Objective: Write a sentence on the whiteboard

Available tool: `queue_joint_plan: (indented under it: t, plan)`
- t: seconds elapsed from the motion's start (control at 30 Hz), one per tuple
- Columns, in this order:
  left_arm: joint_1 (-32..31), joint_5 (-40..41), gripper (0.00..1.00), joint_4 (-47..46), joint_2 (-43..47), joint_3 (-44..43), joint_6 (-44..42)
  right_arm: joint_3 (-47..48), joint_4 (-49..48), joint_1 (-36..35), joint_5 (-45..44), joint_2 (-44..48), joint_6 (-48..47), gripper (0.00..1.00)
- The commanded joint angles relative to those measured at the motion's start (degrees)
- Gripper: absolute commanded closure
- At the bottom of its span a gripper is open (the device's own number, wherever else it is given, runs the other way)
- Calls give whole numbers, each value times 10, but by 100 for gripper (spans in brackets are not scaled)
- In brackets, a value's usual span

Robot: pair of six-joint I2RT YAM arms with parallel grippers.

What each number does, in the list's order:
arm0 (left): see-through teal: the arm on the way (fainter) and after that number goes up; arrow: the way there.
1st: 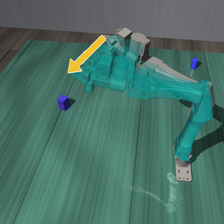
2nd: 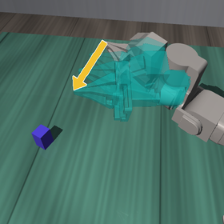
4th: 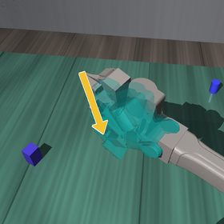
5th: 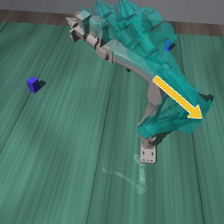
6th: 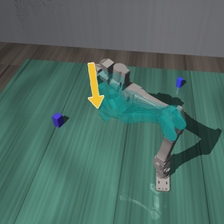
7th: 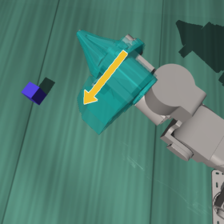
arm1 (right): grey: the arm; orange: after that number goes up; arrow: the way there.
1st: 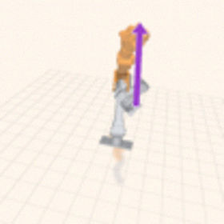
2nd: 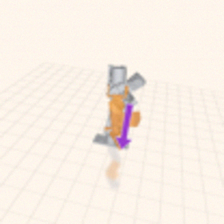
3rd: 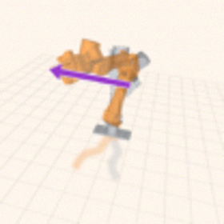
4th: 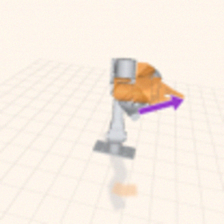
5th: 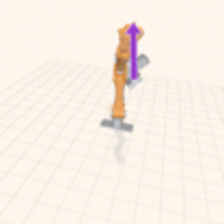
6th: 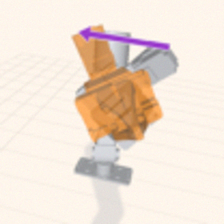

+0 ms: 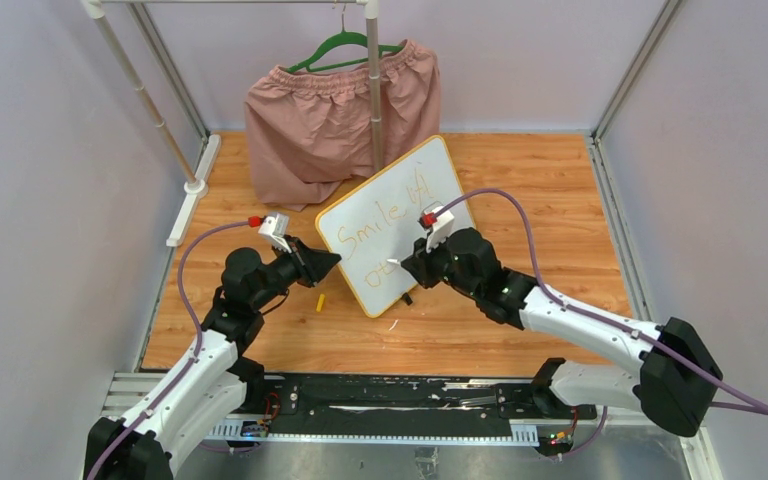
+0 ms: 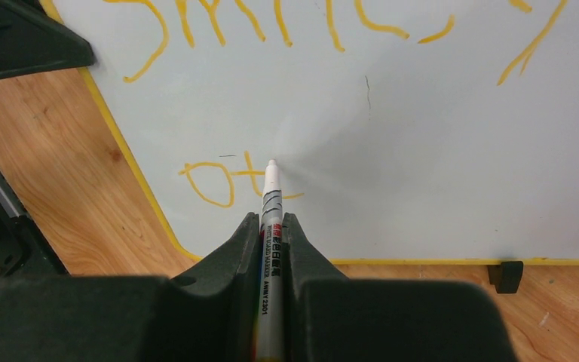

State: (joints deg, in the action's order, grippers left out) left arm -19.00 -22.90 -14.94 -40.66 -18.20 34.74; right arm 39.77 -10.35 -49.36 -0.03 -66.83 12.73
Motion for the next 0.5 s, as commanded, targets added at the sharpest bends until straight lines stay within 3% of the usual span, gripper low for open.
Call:
queue_joint_plan:
  t: [0.0,0.47]
  plan:
    - [-3,-8,100,-27,11,0,4,-15,-48,8,27,44,2,100]
    - [-3,-8,100,-27,12,1,5,29,-61,24,0,10,3,100]
